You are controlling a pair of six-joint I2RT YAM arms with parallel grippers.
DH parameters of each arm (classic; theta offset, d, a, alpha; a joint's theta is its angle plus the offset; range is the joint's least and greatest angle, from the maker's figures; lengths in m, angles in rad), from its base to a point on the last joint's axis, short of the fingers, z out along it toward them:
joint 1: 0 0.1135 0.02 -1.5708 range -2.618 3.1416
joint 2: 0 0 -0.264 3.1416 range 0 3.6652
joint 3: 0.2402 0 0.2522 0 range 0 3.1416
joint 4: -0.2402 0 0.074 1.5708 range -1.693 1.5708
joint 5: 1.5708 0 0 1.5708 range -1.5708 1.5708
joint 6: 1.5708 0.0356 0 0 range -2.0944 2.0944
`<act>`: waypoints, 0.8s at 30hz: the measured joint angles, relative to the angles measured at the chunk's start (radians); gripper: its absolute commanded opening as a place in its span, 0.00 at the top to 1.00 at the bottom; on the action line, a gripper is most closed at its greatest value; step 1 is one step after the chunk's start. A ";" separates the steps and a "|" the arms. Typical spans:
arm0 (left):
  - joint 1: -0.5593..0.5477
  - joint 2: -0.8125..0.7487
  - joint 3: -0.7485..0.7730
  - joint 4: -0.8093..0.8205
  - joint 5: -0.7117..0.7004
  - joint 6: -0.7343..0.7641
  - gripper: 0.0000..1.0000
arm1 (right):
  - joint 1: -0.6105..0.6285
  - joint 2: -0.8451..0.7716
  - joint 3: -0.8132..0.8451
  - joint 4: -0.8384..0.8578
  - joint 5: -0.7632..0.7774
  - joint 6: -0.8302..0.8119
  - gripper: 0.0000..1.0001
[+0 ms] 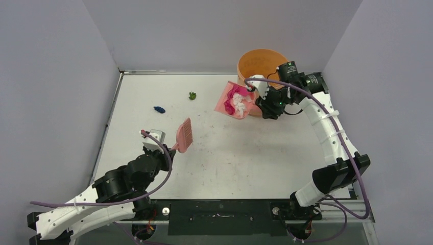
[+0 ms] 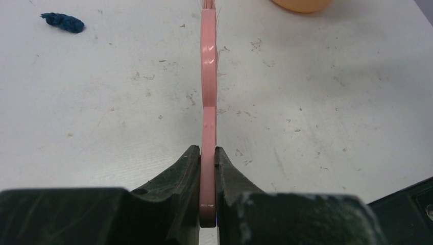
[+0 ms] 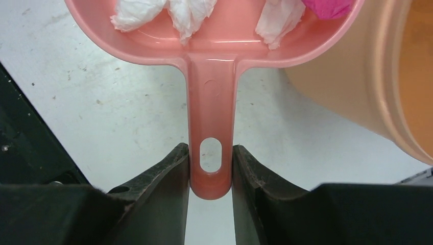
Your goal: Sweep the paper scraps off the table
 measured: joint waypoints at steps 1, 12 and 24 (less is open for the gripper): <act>0.001 -0.016 0.002 -0.003 0.000 0.005 1.00 | -0.028 0.019 0.036 -0.012 -0.011 0.000 0.95; 0.002 -0.137 0.015 -0.072 0.002 0.027 1.00 | -0.262 0.243 0.423 -0.011 0.026 0.121 0.95; 0.003 -0.124 0.011 -0.067 0.047 0.048 1.00 | -0.257 0.388 0.659 0.032 0.449 0.177 0.95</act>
